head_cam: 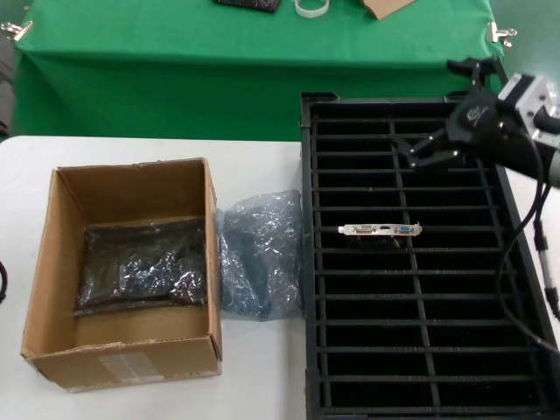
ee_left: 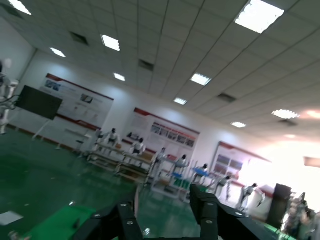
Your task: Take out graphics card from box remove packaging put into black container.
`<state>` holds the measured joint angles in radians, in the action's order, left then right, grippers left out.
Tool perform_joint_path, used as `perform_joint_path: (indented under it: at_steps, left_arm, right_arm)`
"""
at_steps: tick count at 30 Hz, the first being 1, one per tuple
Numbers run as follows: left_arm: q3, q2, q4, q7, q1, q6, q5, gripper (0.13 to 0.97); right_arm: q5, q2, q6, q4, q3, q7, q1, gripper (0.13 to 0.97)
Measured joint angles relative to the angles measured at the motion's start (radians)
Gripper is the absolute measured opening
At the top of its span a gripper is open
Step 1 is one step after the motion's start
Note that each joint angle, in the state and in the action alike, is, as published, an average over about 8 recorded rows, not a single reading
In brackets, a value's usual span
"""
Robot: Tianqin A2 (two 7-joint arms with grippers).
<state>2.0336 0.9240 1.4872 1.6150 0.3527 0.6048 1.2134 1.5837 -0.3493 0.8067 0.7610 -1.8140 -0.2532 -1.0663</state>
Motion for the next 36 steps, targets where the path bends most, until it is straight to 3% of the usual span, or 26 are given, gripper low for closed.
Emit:
perform_joint_path:
  at_steps: [10, 18, 27, 33, 36]
  left_arm:
    - [-0.076, -0.110, 0.020, -0.283, -0.062, -0.107, 0.103, 0.483]
    - [-0.137, -0.198, 0.036, -0.511, -0.112, -0.191, 0.186, 0.699]
    - [-0.206, -0.297, 0.054, -0.768, -0.168, -0.288, 0.279, 0.854]
    - [-0.252, -0.363, 0.066, -0.939, -0.205, -0.352, 0.341, 0.909]
    - [-0.263, -0.379, 0.068, -0.981, -0.214, -0.367, 0.356, 0.942]
  right_arm:
    - [0.038, 0.009, -0.142, 0.147, 0.038, 0.044, 0.187, 0.966]
    - [0.068, 0.016, -0.255, 0.265, 0.068, 0.080, 0.338, 0.966]
    - [0.103, 0.023, -0.383, 0.399, 0.102, 0.120, 0.507, 0.966]
    - [0.126, 0.029, -0.469, 0.488, 0.124, 0.147, 0.620, 0.966]
    - [0.131, 0.030, -0.490, 0.510, 0.130, 0.154, 0.648, 0.966]
